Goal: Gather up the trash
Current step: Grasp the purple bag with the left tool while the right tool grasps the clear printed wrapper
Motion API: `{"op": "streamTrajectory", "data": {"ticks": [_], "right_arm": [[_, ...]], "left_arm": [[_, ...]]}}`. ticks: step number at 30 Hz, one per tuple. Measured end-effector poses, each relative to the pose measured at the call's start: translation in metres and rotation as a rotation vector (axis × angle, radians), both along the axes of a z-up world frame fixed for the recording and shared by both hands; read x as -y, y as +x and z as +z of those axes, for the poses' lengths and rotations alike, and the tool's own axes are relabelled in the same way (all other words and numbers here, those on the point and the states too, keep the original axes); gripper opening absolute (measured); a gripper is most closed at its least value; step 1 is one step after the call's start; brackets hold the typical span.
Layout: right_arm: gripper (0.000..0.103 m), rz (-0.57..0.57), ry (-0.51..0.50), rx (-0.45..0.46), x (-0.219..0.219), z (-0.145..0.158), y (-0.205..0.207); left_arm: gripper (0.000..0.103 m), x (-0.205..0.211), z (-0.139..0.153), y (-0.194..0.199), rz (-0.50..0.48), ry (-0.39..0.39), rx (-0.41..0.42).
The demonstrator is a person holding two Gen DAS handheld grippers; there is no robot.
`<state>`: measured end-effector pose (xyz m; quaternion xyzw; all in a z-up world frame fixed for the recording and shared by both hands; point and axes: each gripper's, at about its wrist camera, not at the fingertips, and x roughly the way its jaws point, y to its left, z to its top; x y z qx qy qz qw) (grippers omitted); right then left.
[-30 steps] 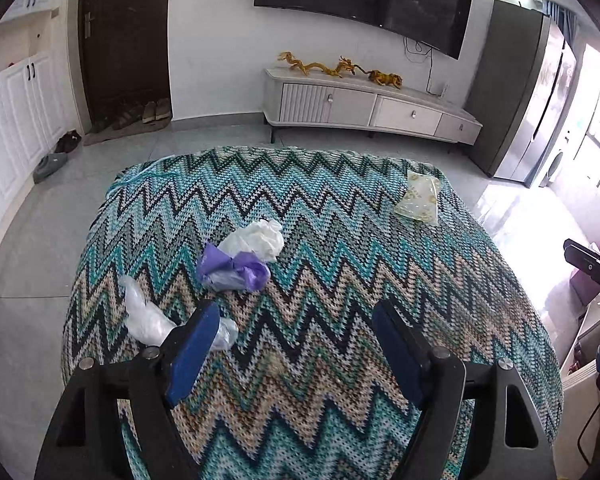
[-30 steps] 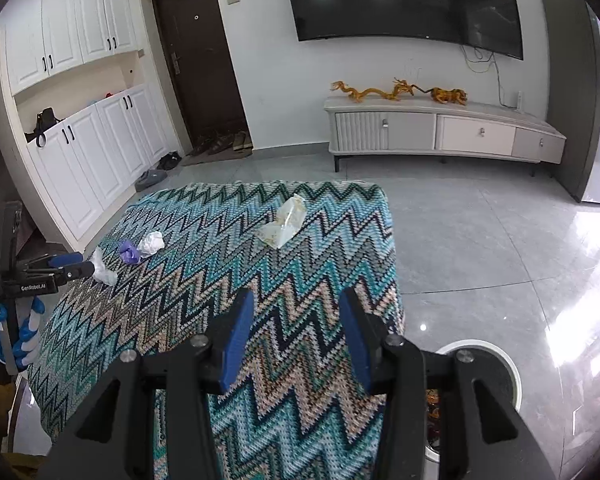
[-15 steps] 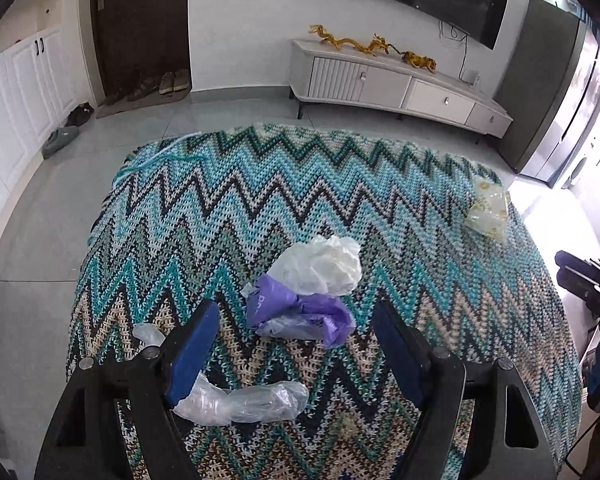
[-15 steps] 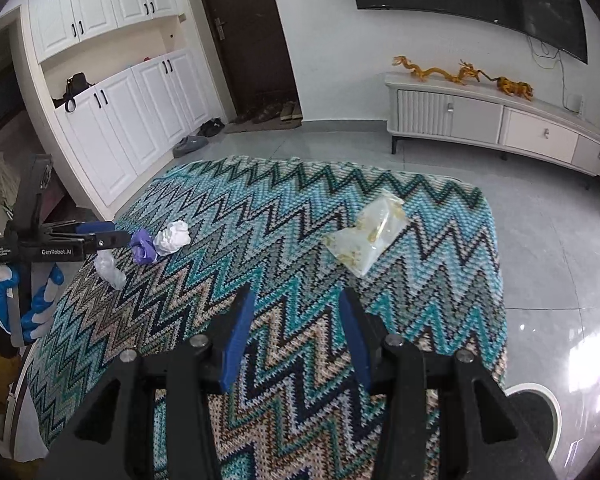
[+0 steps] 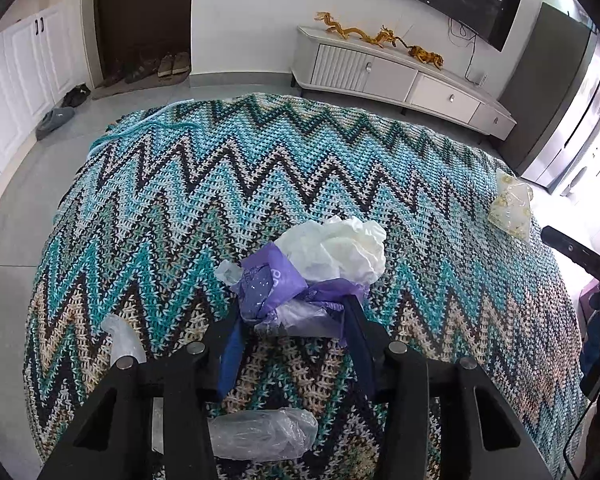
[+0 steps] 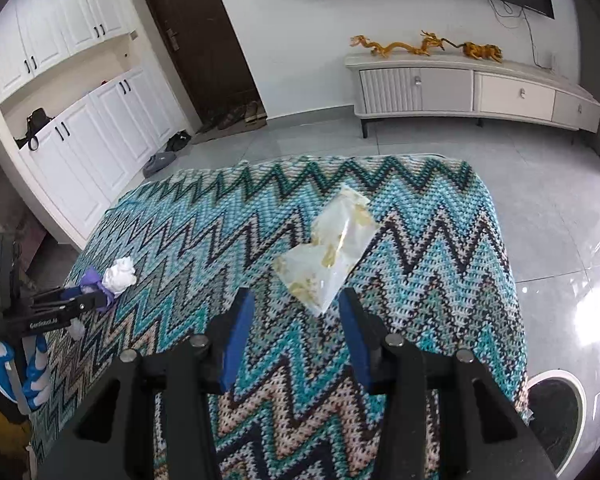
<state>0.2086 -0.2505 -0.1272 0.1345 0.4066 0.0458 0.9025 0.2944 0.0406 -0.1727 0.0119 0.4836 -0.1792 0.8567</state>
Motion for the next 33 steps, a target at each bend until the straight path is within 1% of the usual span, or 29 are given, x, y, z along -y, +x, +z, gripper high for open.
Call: {"op": "streamTrajectory", "data": {"ticks": [2, 7, 9, 10, 11, 12, 13, 14, 18, 21, 27, 30, 33], "right_arm": [[0.043, -0.019, 0.028, -0.008, 0.007, -0.006, 0.012], [0.041, -0.052, 0.105, -0.033, 0.018, -0.025, 0.038], [0.03, -0.058, 0.11, -0.036, 0.019, -0.03, 0.043], [0.027, -0.06, 0.115, -0.037, 0.019, -0.032, 0.044], [0.021, -0.06, 0.117, -0.031, 0.018, -0.033, 0.044], [0.018, -0.058, 0.117, -0.027, 0.018, -0.033, 0.043], [0.009, -0.057, 0.115, -0.024, 0.018, -0.033, 0.042], [0.008, -0.054, 0.114, -0.024, 0.018, -0.032, 0.039], [0.005, -0.033, 0.111, -0.013, 0.018, -0.027, 0.02], [0.005, -0.025, 0.117, 0.009, 0.019, -0.015, 0.002], [0.005, -0.001, 0.097, 0.072, 0.023, 0.02, -0.05], [0.005, -0.013, 0.087, 0.105, 0.03, 0.039, -0.08], [0.005, -0.034, 0.067, 0.138, 0.041, 0.056, -0.111]], "left_arm": [[0.041, 0.003, -0.002, -0.001, -0.003, -0.003, 0.009], [0.038, 0.008, -0.003, -0.008, -0.013, -0.006, 0.035], [0.036, 0.008, -0.001, -0.012, -0.016, -0.004, 0.046], [0.035, 0.008, 0.001, -0.015, -0.016, -0.007, 0.049], [0.034, 0.008, 0.002, -0.017, -0.015, -0.011, 0.05], [0.033, 0.007, 0.006, -0.022, -0.015, -0.016, 0.051], [0.032, 0.005, 0.009, -0.026, -0.015, -0.022, 0.052], [0.032, 0.005, 0.011, -0.029, -0.014, -0.027, 0.054], [0.032, 0.002, 0.024, -0.049, -0.018, -0.036, 0.068], [0.032, 0.002, 0.035, -0.067, -0.02, -0.045, 0.082], [0.032, 0.007, 0.066, -0.099, -0.038, -0.066, 0.119], [0.032, 0.017, 0.08, -0.114, -0.056, -0.072, 0.137], [0.032, 0.026, 0.091, -0.121, -0.074, -0.079, 0.146]]}}
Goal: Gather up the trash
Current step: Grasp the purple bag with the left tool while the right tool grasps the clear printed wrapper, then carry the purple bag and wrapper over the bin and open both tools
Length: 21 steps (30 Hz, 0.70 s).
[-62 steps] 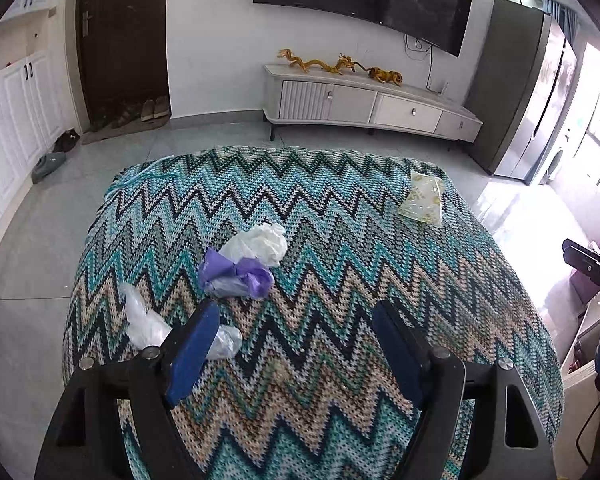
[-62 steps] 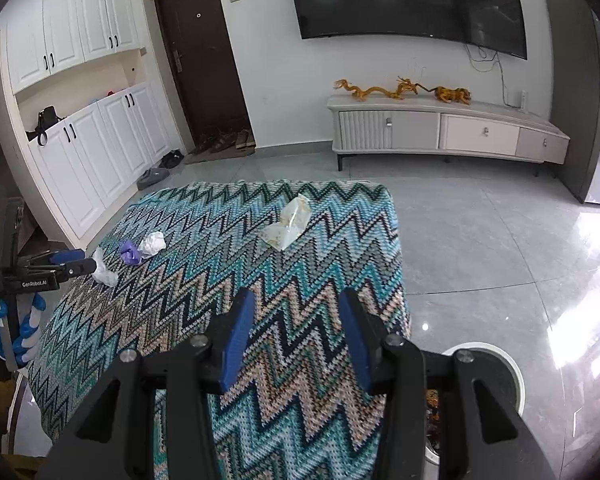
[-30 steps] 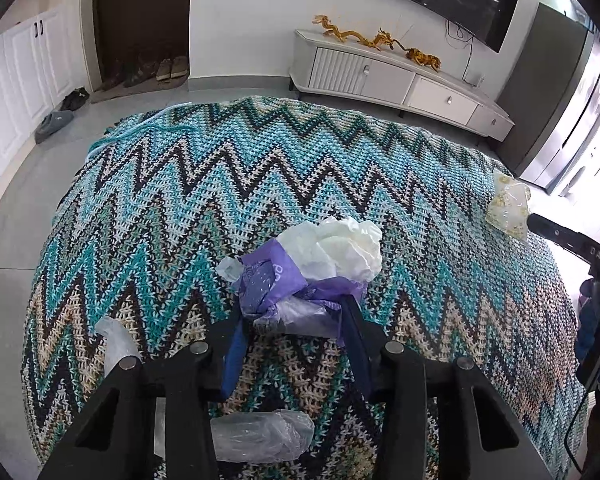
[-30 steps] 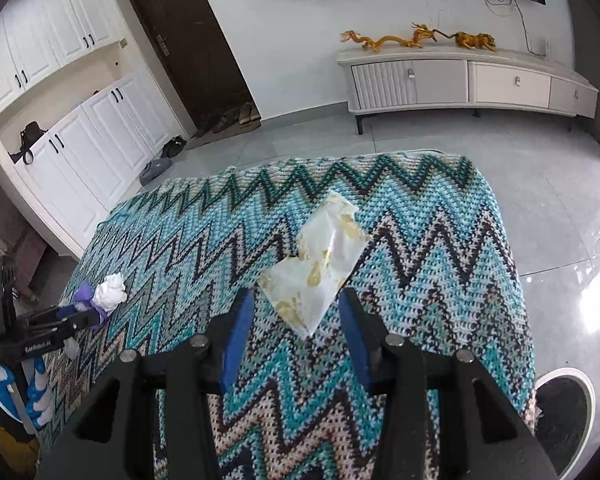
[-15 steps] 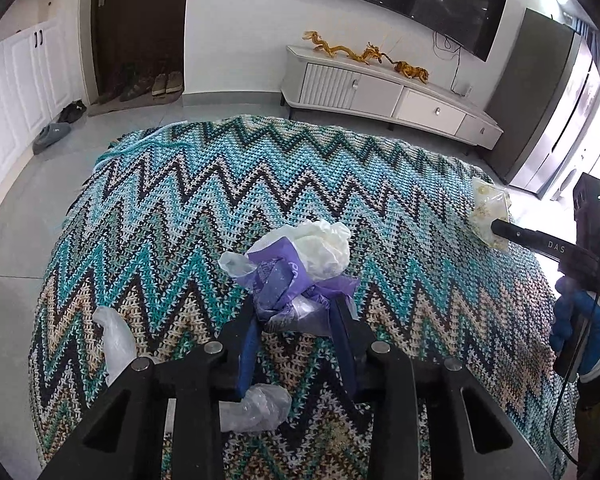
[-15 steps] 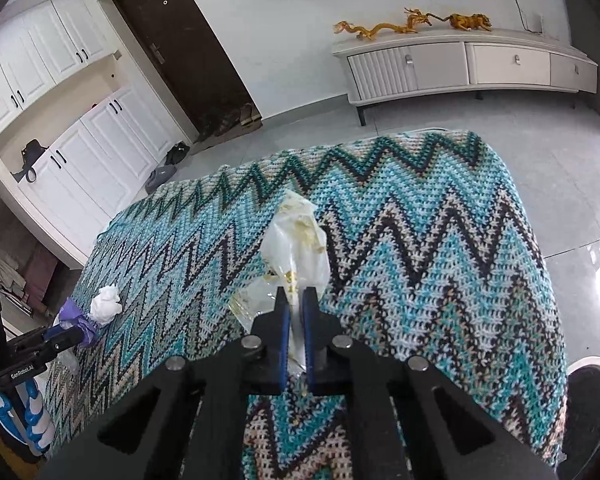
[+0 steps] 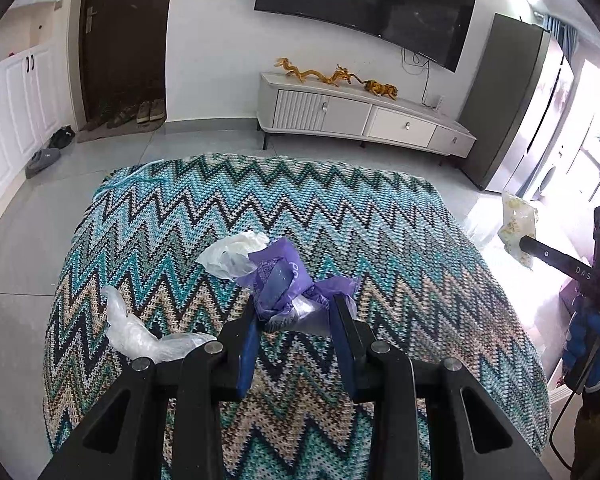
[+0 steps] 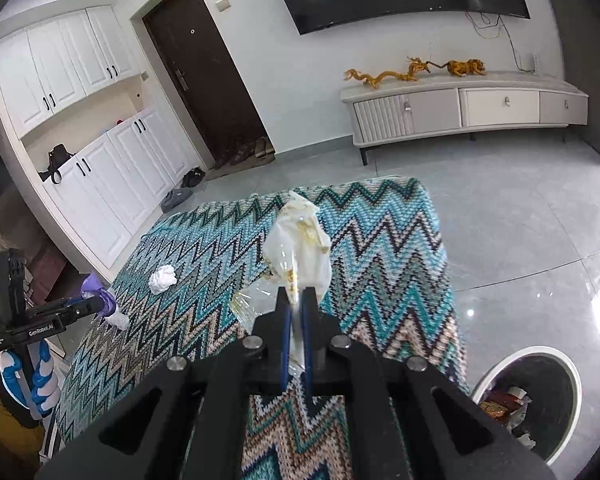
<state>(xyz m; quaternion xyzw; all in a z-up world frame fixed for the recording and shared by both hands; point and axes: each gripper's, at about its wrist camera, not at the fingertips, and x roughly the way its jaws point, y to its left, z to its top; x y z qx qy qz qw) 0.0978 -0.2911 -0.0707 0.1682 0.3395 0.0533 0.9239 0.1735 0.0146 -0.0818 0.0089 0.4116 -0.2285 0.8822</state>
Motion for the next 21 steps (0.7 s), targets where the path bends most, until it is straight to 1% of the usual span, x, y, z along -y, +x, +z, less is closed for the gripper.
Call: {"op": "streamTrajectory", "data": {"ticks": [4, 9, 12, 15, 21], "right_arm": [[0.005, -0.049, -0.009, 0.039, 0.021, 0.015, -0.047], [0.005, -0.154, 0.013, 0.052, 0.061, 0.011, -0.107], [0.005, -0.234, 0.028, 0.034, 0.09, -0.002, -0.14], [0.005, -0.309, 0.037, -0.002, 0.122, -0.022, -0.167], [0.005, -0.415, 0.077, -0.088, 0.172, -0.069, -0.197]], "left_arm": [[0.032, 0.018, 0.011, -0.015, -0.044, -0.002, 0.015], [0.032, 0.06, 0.016, -0.037, -0.133, 0.003, 0.009], [0.032, 0.096, 0.017, -0.046, -0.201, 0.006, -0.005], [0.032, 0.142, 0.015, -0.055, -0.278, 0.017, -0.016], [0.032, 0.248, 0.009, -0.075, -0.434, 0.039, -0.049]]}}
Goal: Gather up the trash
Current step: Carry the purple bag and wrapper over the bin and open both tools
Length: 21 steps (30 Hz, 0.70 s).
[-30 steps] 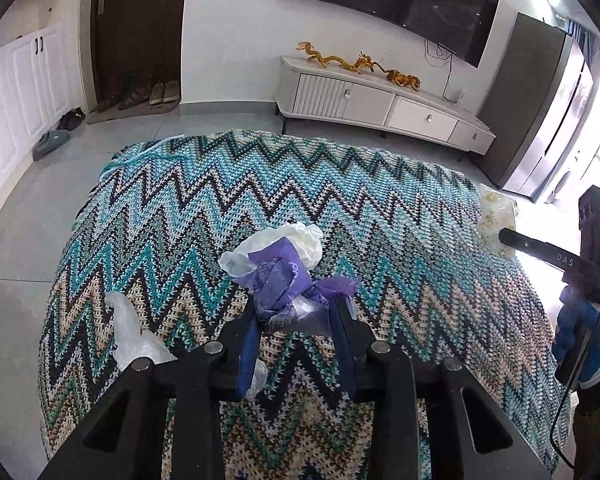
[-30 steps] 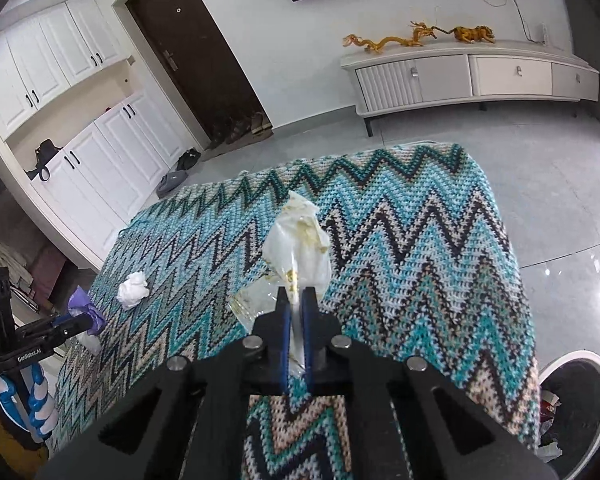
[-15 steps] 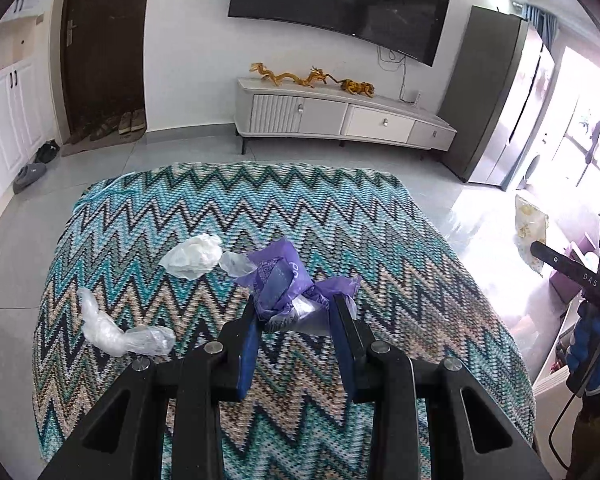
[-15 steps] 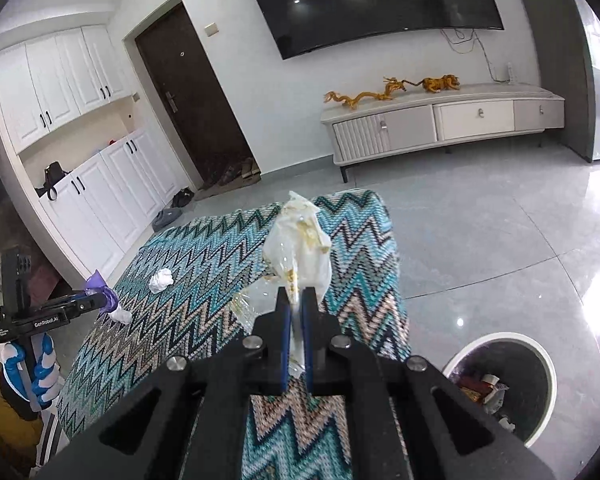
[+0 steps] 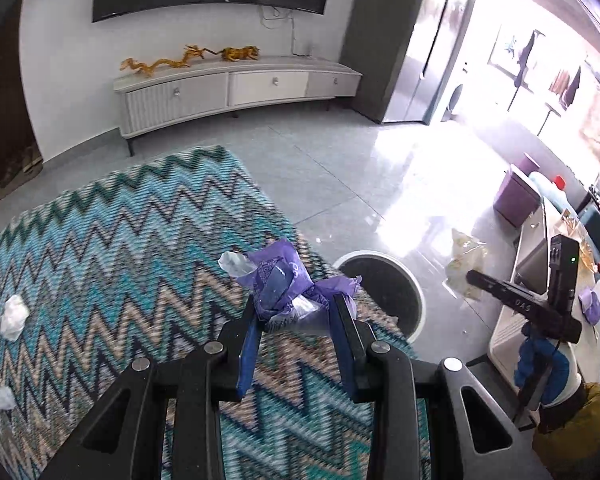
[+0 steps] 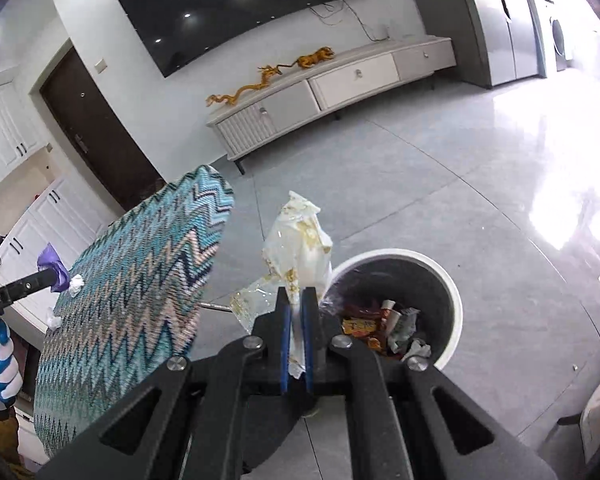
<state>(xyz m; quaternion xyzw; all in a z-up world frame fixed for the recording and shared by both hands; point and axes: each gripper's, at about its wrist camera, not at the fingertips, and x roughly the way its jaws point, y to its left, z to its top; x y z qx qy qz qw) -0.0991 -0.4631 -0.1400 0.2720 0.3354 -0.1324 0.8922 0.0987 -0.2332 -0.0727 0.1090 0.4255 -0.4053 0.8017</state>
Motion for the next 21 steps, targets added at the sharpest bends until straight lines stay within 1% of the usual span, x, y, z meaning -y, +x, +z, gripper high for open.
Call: {"op": "streamTrajectory", "data": {"ticks": [5, 11, 16, 19, 21], "right_arm": [[0.005, -0.041, 0.065, -0.061, 0.027, -0.044, -0.003], [0.009, -0.07, 0.114, -0.122, 0.049, -0.09, 0.002], [0.009, -0.091, 0.137, -0.15, 0.058, -0.116, 0.013], [0.011, -0.101, 0.141, -0.177, 0.065, -0.131, 0.023], [0.011, -0.107, 0.137, -0.198, 0.068, -0.138, 0.025]], "left_arm": [[0.032, 0.084, -0.023, -0.013, -0.096, 0.038, -0.054], [0.033, 0.157, -0.058, -0.023, -0.152, 0.084, -0.121], [0.034, 0.196, -0.077, -0.02, -0.161, 0.088, -0.169], [0.038, 0.207, -0.088, -0.013, -0.153, 0.08, -0.22], [0.045, 0.208, -0.093, -0.011, -0.146, 0.077, -0.244]]}}
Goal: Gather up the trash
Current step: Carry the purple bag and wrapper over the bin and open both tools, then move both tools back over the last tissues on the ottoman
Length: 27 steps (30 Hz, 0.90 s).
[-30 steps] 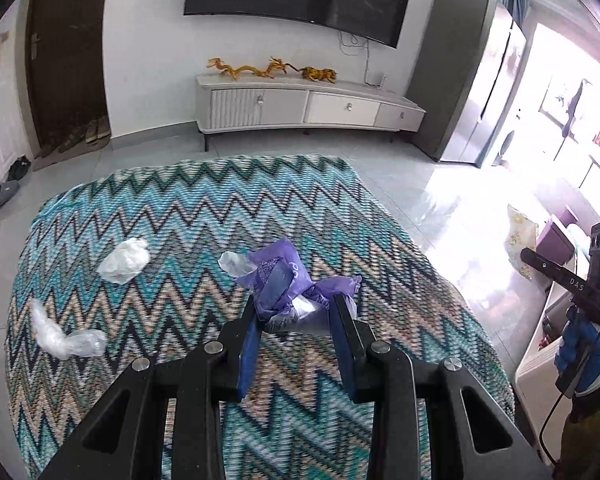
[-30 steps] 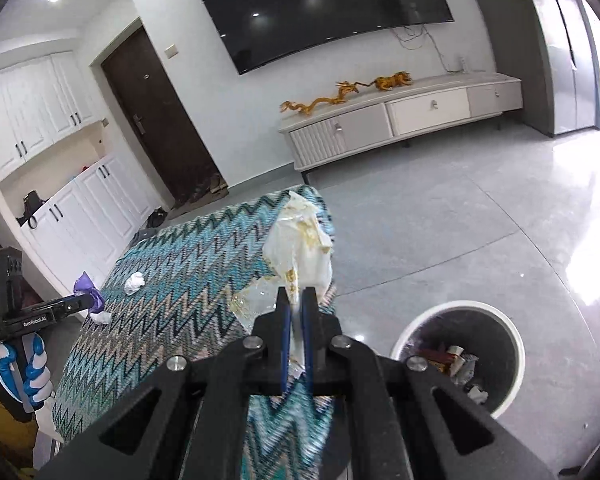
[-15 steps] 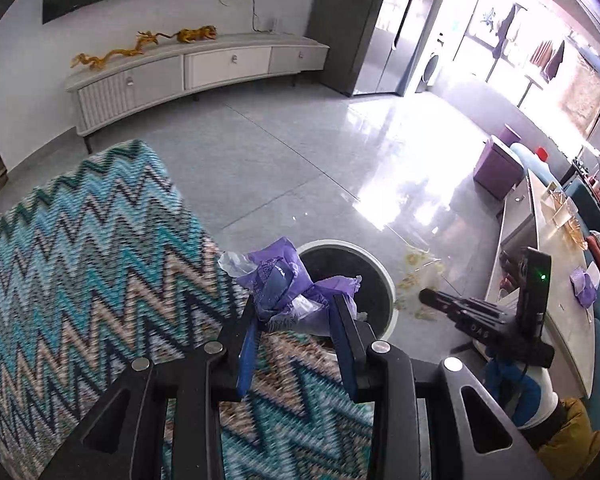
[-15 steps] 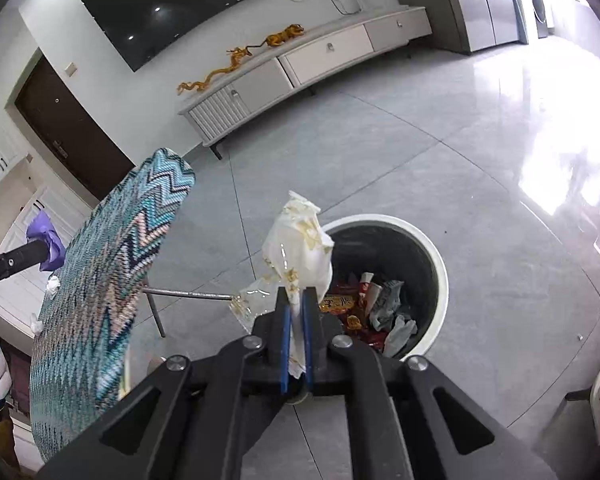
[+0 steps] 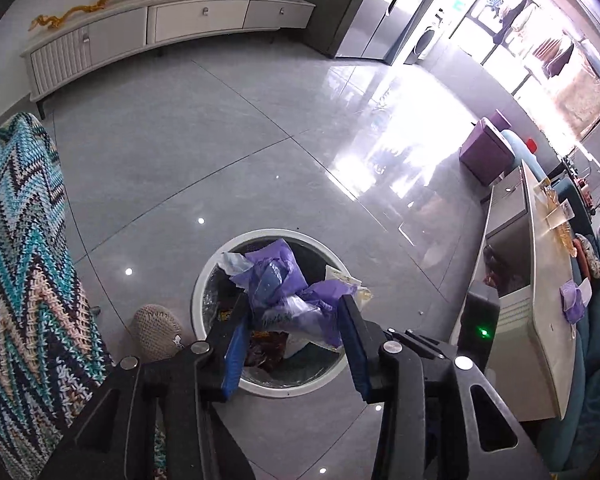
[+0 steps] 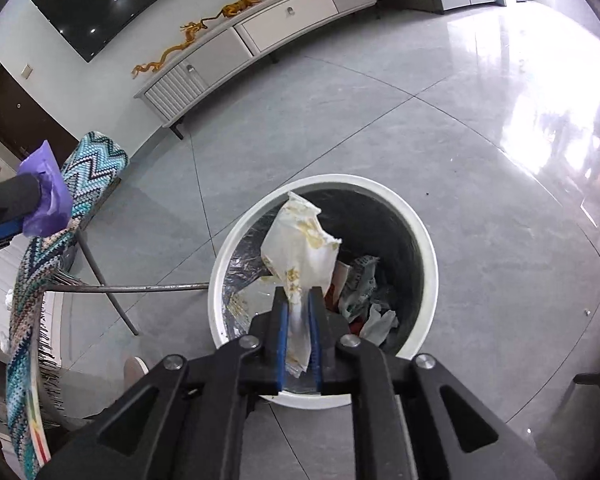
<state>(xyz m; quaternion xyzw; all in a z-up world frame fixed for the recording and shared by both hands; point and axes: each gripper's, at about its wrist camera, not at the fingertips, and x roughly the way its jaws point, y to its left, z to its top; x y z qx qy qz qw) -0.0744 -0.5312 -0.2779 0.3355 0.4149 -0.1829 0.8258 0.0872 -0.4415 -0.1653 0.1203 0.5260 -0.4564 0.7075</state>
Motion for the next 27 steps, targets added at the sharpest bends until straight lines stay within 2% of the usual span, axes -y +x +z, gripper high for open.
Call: {"op": "streamTrajectory", "data": {"ticks": [2, 3, 4, 5, 10, 15, 20, 27], "right_arm": [[0.016, -0.006, -0.002, -0.017, 0.002, -0.005, 0.0], [0.022, -0.008, -0.001, -0.023, 0.003, -0.007, 0.001], [0.035, -0.012, -0.002, -0.027, 0.003, -0.01, 0.0], [0.042, -0.014, -0.003, -0.028, 0.003, -0.011, -0.001], [0.042, -0.016, -0.003, -0.03, -0.001, -0.01, -0.006], [0.042, 0.001, -0.035, -0.011, -0.008, 0.009, -0.01], [0.042, 0.016, -0.088, 0.041, -0.024, 0.047, -0.017], [0.042, 0.07, -0.198, 0.144, -0.063, 0.119, -0.02]], "left_arm": [[0.065, -0.003, -0.002, 0.003, 0.009, -0.011, -0.01], [0.068, -0.004, -0.002, 0.002, 0.016, -0.019, -0.009], [0.069, -0.005, -0.001, 0.002, 0.019, -0.024, -0.009], [0.069, -0.006, -0.002, 0.003, 0.017, -0.024, -0.013], [0.069, -0.019, 0.004, 0.0, 0.017, -0.03, 0.008], [0.069, -0.044, 0.022, -0.005, 0.057, -0.042, 0.093], [0.069, -0.082, 0.05, -0.014, 0.127, -0.078, 0.209], [0.069, -0.143, 0.097, -0.034, 0.191, -0.164, 0.355]]}}
